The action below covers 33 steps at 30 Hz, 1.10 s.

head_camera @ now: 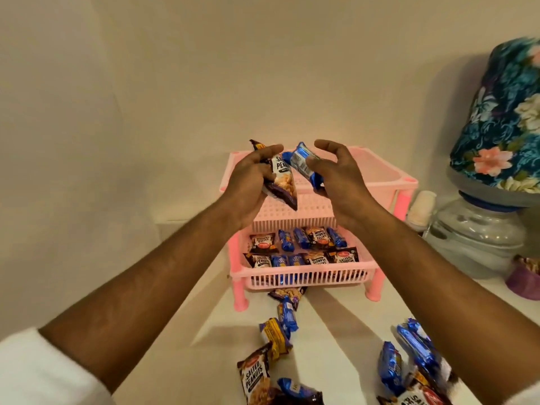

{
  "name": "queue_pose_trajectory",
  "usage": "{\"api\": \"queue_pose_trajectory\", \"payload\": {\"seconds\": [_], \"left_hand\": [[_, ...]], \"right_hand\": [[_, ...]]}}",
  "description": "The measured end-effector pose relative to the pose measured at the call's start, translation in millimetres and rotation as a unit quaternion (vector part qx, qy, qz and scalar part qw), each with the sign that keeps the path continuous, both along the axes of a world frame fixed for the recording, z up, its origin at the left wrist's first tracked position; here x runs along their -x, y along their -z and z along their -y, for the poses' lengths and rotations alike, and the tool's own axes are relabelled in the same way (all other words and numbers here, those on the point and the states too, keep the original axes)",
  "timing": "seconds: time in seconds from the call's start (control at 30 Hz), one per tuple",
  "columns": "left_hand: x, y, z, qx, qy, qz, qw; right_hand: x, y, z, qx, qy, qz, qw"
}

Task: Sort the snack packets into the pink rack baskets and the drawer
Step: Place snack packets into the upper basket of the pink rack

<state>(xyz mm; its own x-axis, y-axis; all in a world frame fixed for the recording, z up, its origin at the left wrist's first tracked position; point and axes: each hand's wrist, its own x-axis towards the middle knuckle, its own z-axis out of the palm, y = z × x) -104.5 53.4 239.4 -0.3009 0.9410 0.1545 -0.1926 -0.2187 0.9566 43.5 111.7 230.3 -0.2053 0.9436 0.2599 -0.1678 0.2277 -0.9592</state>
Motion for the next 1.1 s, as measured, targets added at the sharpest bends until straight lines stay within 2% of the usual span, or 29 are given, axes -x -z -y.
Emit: {"api": "queue_pose_trajectory", "payload": {"seconds": [0.13, 0.23, 0.43, 0.53, 0.6, 0.63, 0.7, 0.77, 0.83, 0.9, 0.93, 0.97, 1.03, 1.1], "left_hand": [[15.3, -7.7, -37.2, 0.029, -0.051, -0.076, 0.995], [26.1, -4.6, -62.5, 0.032, -0.083, -0.097, 0.991], [46.2, 0.8, -109.8, 0.072, -0.086, -0.102, 0.989], [49.3, 5.8, -127.0, 0.135, -0.057, -0.150, 0.978], [48.9, 7.7, -134.5, 0.224, -0.044, -0.264, 0.937], [48.5, 7.8, -135.6, 0.266, -0.030, -0.351, 0.897], [49.0, 7.3, -140.7, 0.309, 0.019, -0.531, 0.789], [50.4, 6.4, -144.7, 0.322, 0.076, -0.660, 0.675], [54.8, 7.9, -146.5, 0.338, 0.095, -0.744, 0.569], [62.9, 8.8, -147.8, 0.356, 0.059, -0.789, 0.498], [66.6, 8.2, -146.3, 0.356, 0.032, -0.800, 0.482], [69.9, 7.1, -145.5, 0.338, 0.010, -0.807, 0.484], [75.5, 3.6, -148.4, 0.273, 0.016, -0.817, 0.508], [78.1, 0.6, -150.2, 0.269, 0.087, -0.778, 0.561]], "right_hand": [[22.9, -9.5, -27.3, -0.012, 0.023, 0.024, 0.999], [35.2, -12.5, -52.6, -0.005, 0.051, 0.075, 0.996], [49.6, -4.6, -99.3, 0.039, 0.028, 0.238, 0.970], [55.9, -3.9, -114.5, 0.019, -0.005, 0.329, 0.944], [61.0, -3.3, -124.3, 0.007, -0.029, 0.388, 0.921], [63.1, -2.9, -127.7, 0.002, -0.044, 0.417, 0.908], [67.5, -1.9, -133.9, -0.004, -0.074, 0.477, 0.876], [70.5, -0.2, -136.7, -0.016, -0.095, 0.537, 0.838], [71.1, 0.8, -139.0, -0.027, -0.115, 0.570, 0.813], [69.0, 1.2, -142.7, -0.025, -0.132, 0.585, 0.800], [67.9, 1.6, -144.8, -0.024, -0.137, 0.592, 0.794], [66.6, 2.1, -146.8, -0.024, -0.138, 0.599, 0.789], [64.8, 3.9, -150.3, -0.041, -0.125, 0.616, 0.777], [63.1, 5.2, -154.1, -0.061, -0.115, 0.626, 0.769]]}}
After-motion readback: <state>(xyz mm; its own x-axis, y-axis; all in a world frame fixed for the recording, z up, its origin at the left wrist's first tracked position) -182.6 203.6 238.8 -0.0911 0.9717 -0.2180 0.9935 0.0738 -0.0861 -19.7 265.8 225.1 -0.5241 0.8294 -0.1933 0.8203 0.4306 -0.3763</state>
